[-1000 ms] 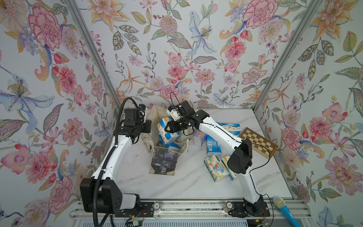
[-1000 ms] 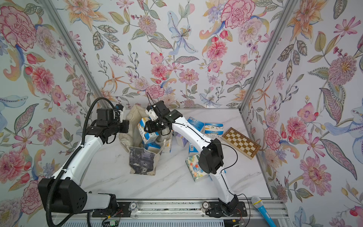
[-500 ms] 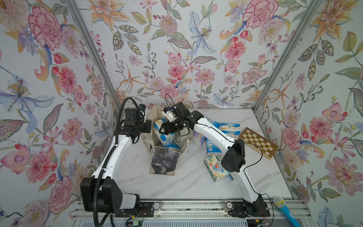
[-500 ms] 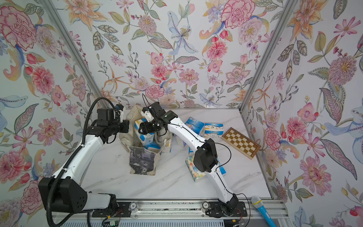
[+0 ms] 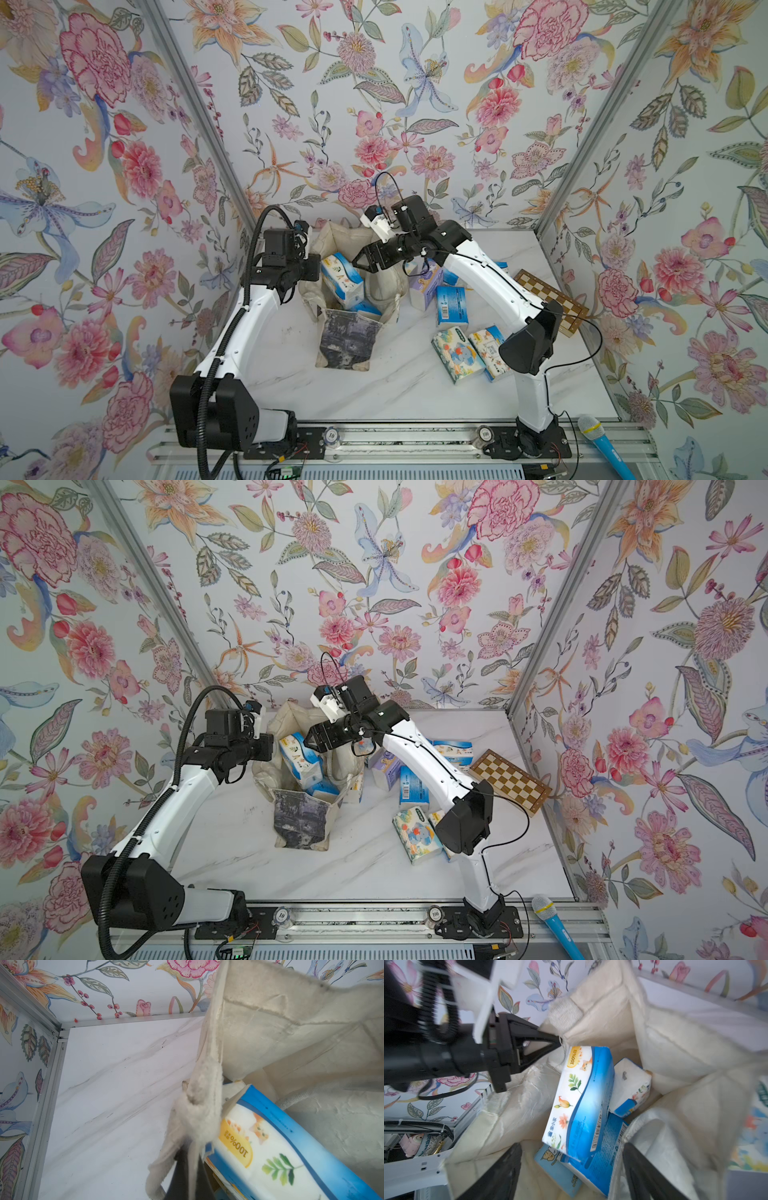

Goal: Put tissues into the canvas bag
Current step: Place the pack of facial tissues in the canvas bag.

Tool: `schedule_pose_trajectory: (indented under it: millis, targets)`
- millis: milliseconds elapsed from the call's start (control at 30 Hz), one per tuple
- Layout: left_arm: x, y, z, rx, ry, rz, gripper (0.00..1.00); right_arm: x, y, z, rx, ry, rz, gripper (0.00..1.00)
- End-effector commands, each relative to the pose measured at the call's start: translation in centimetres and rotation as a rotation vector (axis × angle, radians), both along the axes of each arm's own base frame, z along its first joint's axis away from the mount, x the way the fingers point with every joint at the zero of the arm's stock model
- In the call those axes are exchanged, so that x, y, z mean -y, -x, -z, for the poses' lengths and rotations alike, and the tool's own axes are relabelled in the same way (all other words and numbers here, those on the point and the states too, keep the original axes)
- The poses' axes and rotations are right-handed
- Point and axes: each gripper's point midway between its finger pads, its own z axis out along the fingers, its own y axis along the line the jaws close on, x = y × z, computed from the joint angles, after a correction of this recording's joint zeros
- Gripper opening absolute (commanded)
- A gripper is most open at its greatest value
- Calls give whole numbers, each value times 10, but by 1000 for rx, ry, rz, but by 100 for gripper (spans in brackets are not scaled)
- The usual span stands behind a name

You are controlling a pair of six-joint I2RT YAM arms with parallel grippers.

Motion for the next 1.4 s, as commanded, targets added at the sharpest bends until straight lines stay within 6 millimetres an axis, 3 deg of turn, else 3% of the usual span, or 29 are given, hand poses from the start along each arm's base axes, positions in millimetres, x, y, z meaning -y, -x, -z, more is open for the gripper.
schedule_pose_trajectory:
  millis: [0,133,200,400,567,733,833,1000,1200,1367]
  targets:
    - [-2,-7,-11,38,-7,-4,0,7,10,-7,25,-3,-40,73]
    - [-4,-5,-12,37,-7,-7,0,12,7,24,-23,64,0,44]
    - [-3,-4,-14,40,-10,-7,0,12,8,42,-33,114,18,35]
    - [-5,-3,-17,47,-12,-14,0,-1,19,76,-4,244,17,35]
    - [-4,-1,-19,51,-5,-13,0,-8,9,92,27,305,56,35]
    - [-5,1,-25,69,-4,-16,0,-34,29,106,-16,306,-49,35]
    - [-4,1,-27,72,-1,-15,0,-53,48,105,-32,267,-134,35]
    - [-4,0,-25,71,3,-14,0,-74,64,95,-86,178,-229,36]
    - [-3,-1,-23,70,13,-13,0,-86,44,97,-111,138,-193,37]
    - [-4,0,-26,78,4,-14,0,-80,32,88,-129,109,-168,37]
